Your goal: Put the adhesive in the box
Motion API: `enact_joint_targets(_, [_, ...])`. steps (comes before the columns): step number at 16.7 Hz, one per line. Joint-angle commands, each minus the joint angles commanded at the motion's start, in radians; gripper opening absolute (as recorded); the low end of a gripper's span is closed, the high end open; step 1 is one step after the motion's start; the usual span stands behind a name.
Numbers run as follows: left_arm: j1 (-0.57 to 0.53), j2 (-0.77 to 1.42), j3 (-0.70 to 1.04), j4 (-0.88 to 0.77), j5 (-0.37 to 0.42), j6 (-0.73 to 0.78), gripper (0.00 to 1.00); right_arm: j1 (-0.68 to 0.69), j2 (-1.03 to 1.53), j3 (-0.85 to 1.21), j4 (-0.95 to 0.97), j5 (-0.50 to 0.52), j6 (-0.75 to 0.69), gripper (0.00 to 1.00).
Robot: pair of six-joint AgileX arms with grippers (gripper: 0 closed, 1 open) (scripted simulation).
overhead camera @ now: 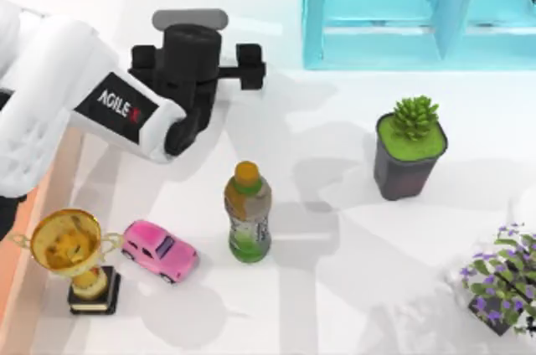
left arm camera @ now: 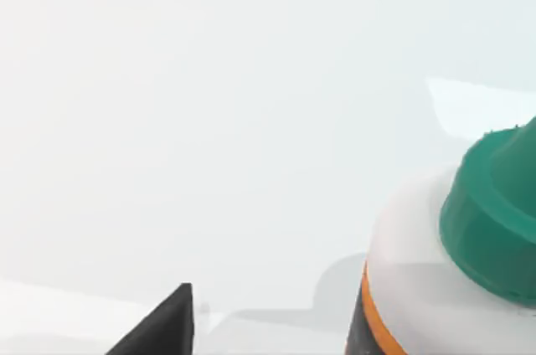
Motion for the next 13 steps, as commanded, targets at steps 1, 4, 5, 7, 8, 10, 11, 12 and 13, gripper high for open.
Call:
enact_joint_targets(1, [0.008, 0.027, 0.037, -0.009, 0.007, 0.003, 1.0, 0.0, 0.0, 0.0, 0.0, 0.0, 0.0, 1.0])
enact_joint_targets(4, [0.019, 0.066, 0.089, -0.023, 0.019, 0.008, 1.0, 0.0, 0.0, 0.0, 0.0, 0.0, 0.0, 1.0])
enact_joint_targets(5, [0.019, 0.066, 0.089, -0.023, 0.019, 0.008, 1.0, 0.0, 0.0, 0.0, 0.0, 0.0, 0.0, 1.0])
enact_joint_targets(7, [0.019, 0.066, 0.089, -0.023, 0.019, 0.008, 1.0, 0.0, 0.0, 0.0, 0.0, 0.0, 0.0, 1.0])
enact_joint_targets(8, [0.019, 0.066, 0.089, -0.023, 0.019, 0.008, 0.92, 0.0, 0.0, 0.0, 0.0, 0.0, 0.0, 1.0])
enact_joint_targets(10, [0.019, 0.066, 0.089, -0.023, 0.019, 0.008, 0.77, 0.0, 0.0, 0.0, 0.0, 0.0, 0.0, 1.0])
enact_joint_targets(11, [0.019, 0.066, 0.089, -0.023, 0.019, 0.008, 0.7, 0.0, 0.0, 0.0, 0.0, 0.0, 0.0, 1.0])
enact_joint_targets(12, [0.019, 0.066, 0.089, -0.023, 0.019, 0.008, 0.62, 0.0, 0.0, 0.0, 0.0, 0.0, 0.0, 1.0])
enact_joint_targets(13, [0.019, 0.066, 0.089, -0.023, 0.019, 0.008, 0.55, 0.0, 0.0, 0.0, 0.0, 0.0, 0.0, 1.0])
